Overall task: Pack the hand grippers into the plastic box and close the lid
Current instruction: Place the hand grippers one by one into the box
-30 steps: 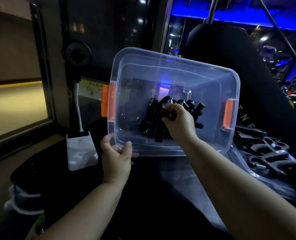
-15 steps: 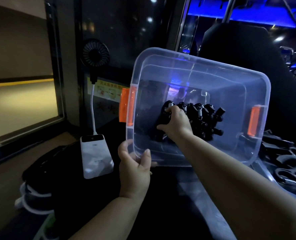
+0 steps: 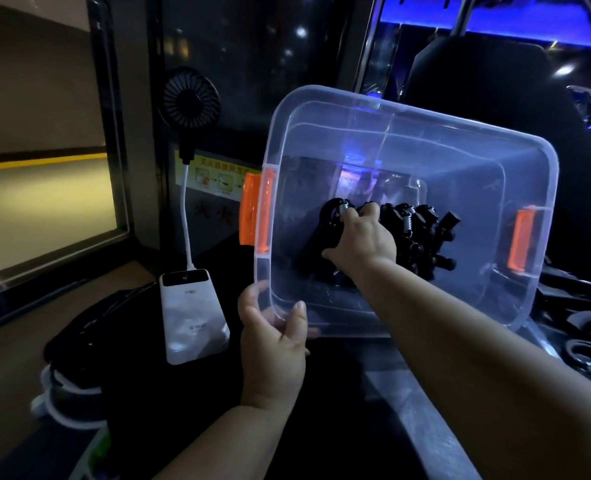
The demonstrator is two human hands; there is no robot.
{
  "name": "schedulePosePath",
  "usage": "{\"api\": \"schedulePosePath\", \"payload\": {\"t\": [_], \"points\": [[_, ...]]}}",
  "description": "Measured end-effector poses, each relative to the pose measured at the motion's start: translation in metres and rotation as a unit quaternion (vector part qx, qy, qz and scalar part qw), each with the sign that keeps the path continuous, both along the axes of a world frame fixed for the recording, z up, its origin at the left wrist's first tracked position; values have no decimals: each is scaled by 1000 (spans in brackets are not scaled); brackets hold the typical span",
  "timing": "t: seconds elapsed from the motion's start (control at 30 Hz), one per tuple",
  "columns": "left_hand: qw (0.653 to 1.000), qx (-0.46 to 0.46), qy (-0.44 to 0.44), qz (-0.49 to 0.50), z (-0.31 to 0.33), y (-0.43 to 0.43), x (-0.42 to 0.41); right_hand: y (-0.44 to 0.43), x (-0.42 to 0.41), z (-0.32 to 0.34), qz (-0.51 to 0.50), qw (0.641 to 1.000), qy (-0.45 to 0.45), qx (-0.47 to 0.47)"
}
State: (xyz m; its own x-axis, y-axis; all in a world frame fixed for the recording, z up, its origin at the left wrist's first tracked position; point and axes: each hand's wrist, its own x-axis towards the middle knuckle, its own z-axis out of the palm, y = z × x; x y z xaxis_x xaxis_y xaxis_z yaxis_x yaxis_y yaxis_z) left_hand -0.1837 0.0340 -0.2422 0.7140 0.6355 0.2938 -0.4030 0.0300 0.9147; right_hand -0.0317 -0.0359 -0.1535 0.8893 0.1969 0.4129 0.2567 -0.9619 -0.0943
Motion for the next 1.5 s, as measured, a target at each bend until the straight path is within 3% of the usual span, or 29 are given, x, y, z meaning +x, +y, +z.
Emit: {"api": "schedulePosePath", "payload": {"t": [0.33, 0.7, 0.9, 1.0, 1.13, 1.27, 1.5], "points": [[1000, 6, 11, -9, 2, -2, 0, -17, -4, -5, 21, 999, -6, 28], [1000, 11, 15, 19, 0, -2, 4, -94, -19, -15, 3, 994, -37, 104], [999, 17, 21, 29, -1, -3, 7, -153, -19, -24, -14, 961, -168, 218], [999, 16, 24, 37, 0, -4, 7, -184, -17, -34, -82, 935, -218, 266], [999, 14, 31, 41, 3, -7, 7, -212, -17, -46, -202, 909, -148, 332], [998, 22, 40, 49, 4, -8, 7, -228, -6, -56, -126, 901, 1, 415], [996, 15, 50, 67, 8, -12, 9, -234, -5, -53, -104, 903, -2, 417]]}}
